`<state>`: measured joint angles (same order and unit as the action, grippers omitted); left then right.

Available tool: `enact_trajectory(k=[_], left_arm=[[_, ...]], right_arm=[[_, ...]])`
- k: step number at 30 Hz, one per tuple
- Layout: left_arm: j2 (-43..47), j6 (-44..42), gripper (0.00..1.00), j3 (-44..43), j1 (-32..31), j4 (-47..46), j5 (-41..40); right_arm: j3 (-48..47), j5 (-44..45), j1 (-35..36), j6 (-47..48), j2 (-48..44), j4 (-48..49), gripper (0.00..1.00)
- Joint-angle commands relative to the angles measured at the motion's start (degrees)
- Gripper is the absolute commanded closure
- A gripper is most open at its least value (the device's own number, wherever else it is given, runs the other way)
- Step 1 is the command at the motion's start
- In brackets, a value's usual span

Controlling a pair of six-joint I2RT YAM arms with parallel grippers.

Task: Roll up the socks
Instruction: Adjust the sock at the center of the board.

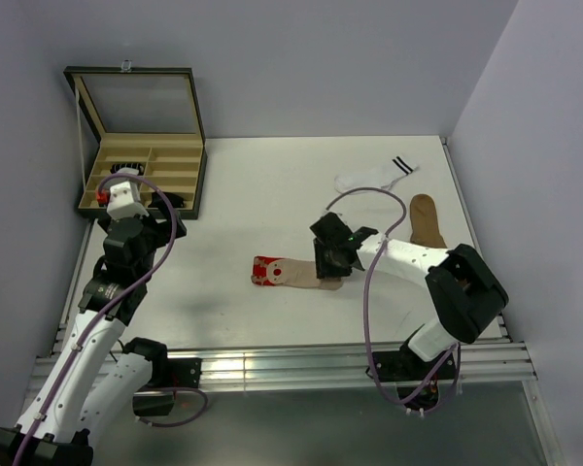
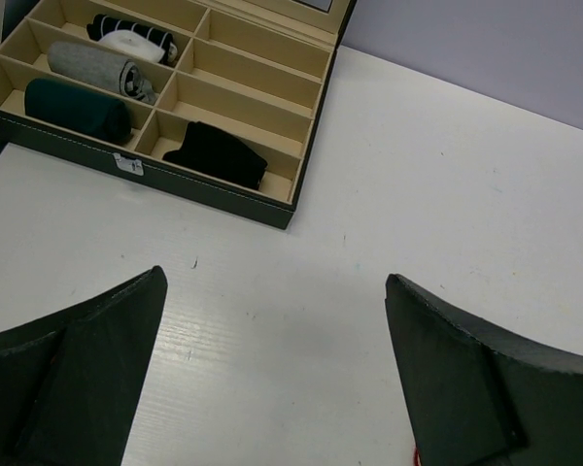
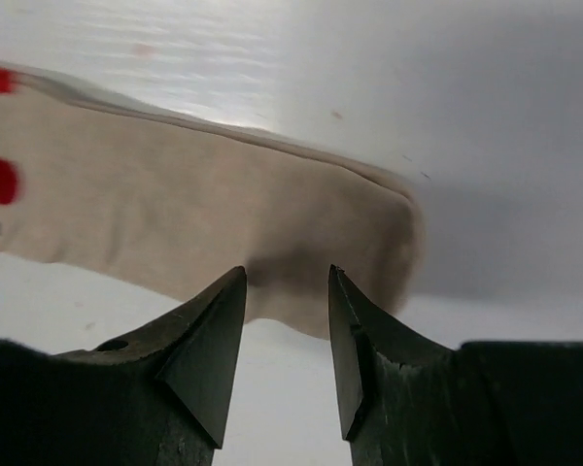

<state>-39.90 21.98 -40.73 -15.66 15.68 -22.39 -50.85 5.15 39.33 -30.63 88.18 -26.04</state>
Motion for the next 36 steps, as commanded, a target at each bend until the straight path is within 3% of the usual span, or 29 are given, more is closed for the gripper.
enact_trajectory(k=[1,7,10,14,20,23,28,32,36], left_arm=[[0.3,0.5,0.01,-0.7,0.3,-1.7,-0.8],[0.6,0.3,0.01,-0.6,0.3,-1.7,-0.7],[0.7,0.2,0.00,-0.6,0.3,-1.7,-0.8],[1.0,0.3,0.01,-0.5,0.3,-1.7,-0.4],[1.1,0.2,0.01,-0.5,0.3,-1.7,-0.6],[1.1,0.2,0.01,-0.5,0.3,-1.6,-0.6],[1.3,0.2,0.01,-0.4,0.3,-1.8,-0.3],[1.3,0.3,0.00,-0.5,0.3,-1.8,-0.2],[1.3,0.3,0.01,-0.5,0.3,-1.8,0.0]], right_arm=[[2.9,3.3,-2.7,-5.9,-2.8,2.2,0.53],[3.3,2.6,-7.6,-0.3,1.7,8.9,0.55],[-1.3,1.6,-10.6,6.5,6.6,9.9,0.55],[-14.5,0.5,-12.5,19.1,15.4,7.5,0.55],[-32.7,-0.3,-13.0,27.3,22.4,4.5,0.55],[-37.1,-2.7,-12.8,28.1,22.7,2.9,0.54],[-32.7,-0.9,-12.3,20.6,18.8,3.1,0.55],[-23.3,2.8,-12.4,13.0,14.1,3.5,0.57],[-16.9,0.5,-13.3,10.2,11.9,6.6,0.61]])
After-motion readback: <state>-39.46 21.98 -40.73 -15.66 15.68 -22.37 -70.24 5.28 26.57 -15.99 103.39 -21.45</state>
